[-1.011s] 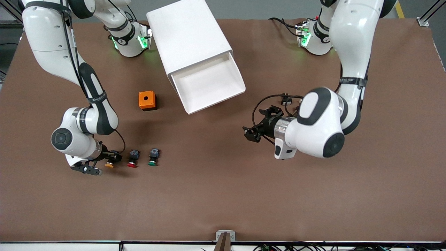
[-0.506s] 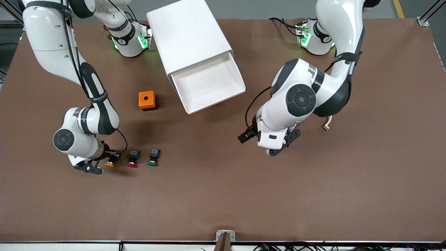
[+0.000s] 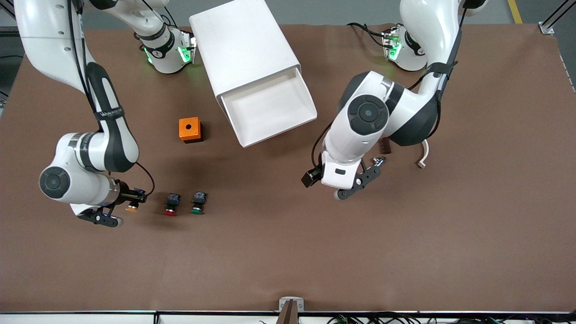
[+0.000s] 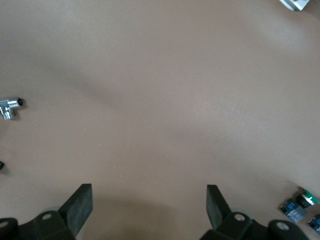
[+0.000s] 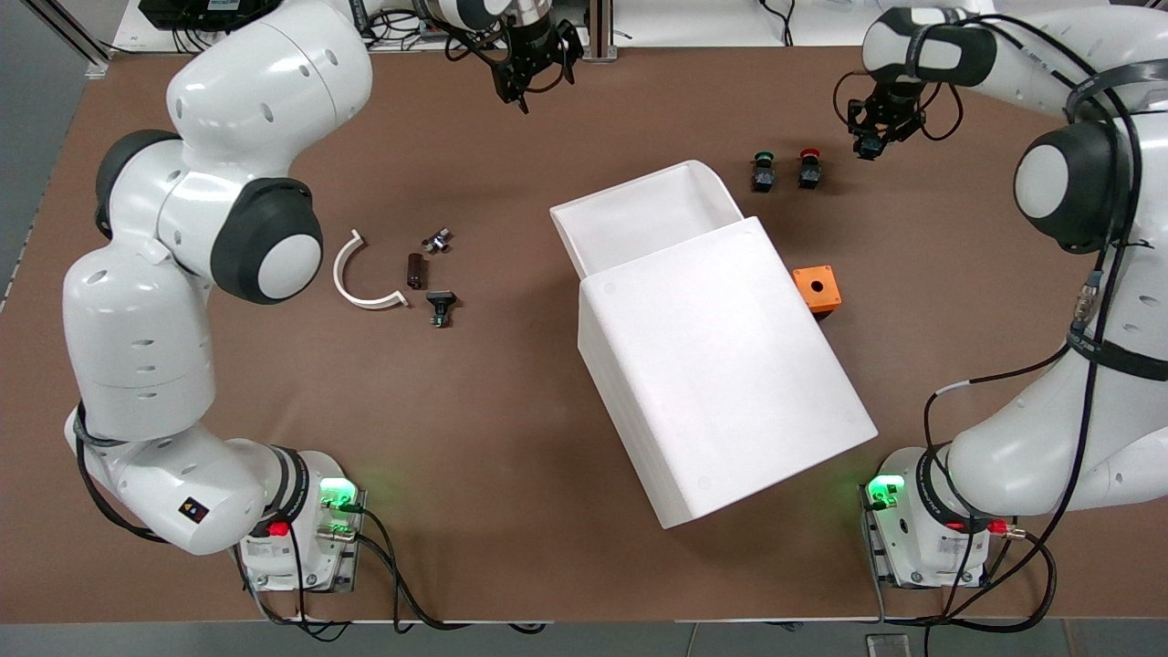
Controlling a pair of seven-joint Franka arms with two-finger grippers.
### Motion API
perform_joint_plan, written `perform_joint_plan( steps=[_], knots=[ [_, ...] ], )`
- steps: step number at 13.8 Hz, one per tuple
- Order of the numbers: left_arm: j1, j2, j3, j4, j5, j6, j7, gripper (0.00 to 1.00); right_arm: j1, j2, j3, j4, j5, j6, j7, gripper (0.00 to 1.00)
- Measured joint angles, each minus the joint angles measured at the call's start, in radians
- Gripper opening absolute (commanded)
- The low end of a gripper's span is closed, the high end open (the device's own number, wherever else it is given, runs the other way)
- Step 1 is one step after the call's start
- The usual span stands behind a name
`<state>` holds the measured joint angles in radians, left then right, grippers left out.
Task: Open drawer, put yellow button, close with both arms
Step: 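Lift the yellow button with the right gripper toward the open drawer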
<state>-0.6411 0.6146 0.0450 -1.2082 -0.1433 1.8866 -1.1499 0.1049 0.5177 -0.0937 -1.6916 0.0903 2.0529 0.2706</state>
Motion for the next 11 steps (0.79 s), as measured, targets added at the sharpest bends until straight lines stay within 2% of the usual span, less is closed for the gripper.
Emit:
perform_joint_plan(
  steps=[2, 6, 11],
  knots=[
    [-0.033, 0.004, 0.0, -0.01, 0.006, 0.006, -0.029, 1.0, 0.012, -0.064, 0.015, 0.004, 0.058, -0.092, 0.06, 0.0],
    [-0.043, 0.005, 0.002, -0.011, 0.007, 0.021, -0.036, 1.0, 0.093, -0.198, 0.022, 0.006, 0.084, -0.228, 0.262, 0.0],
    [-0.034, 0.005, 0.011, -0.015, 0.009, 0.02, -0.036, 1.0, 0.245, -0.31, 0.027, 0.004, 0.136, -0.284, 0.538, 0.0]
  ],
)
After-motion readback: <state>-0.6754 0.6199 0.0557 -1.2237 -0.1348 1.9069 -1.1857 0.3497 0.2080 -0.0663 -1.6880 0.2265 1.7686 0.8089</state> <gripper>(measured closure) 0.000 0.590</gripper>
